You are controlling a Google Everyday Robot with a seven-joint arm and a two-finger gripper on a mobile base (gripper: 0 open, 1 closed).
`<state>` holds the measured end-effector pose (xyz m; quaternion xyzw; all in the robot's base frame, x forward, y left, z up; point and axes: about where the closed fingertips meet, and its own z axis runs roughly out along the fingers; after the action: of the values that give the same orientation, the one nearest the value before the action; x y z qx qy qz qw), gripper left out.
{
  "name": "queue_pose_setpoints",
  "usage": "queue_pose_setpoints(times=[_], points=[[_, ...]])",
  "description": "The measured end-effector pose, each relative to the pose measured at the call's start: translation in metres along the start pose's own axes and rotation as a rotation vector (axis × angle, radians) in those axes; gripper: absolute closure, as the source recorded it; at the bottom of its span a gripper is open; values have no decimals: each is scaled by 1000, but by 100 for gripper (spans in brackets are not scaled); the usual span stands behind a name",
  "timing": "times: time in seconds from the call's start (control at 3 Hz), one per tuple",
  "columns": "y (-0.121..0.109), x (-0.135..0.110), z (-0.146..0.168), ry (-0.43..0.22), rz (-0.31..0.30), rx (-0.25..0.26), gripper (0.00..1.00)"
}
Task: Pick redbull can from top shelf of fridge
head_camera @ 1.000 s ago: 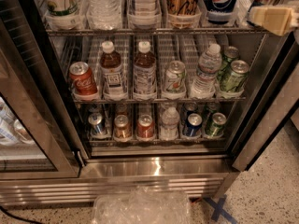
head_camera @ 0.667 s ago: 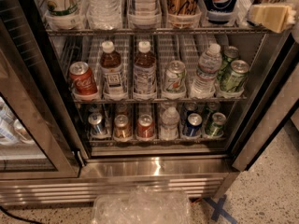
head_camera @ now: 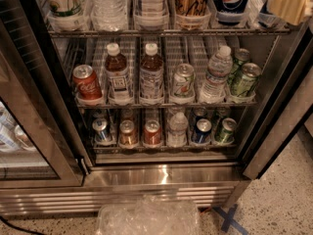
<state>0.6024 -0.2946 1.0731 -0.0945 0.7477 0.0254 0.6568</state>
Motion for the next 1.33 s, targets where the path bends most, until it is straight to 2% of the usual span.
queue_pose_setpoints(times=[0.67,1.33], points=[[-10,-16,16,-30,-8,19,35],[-7,-17,24,-26,-7,17,36]])
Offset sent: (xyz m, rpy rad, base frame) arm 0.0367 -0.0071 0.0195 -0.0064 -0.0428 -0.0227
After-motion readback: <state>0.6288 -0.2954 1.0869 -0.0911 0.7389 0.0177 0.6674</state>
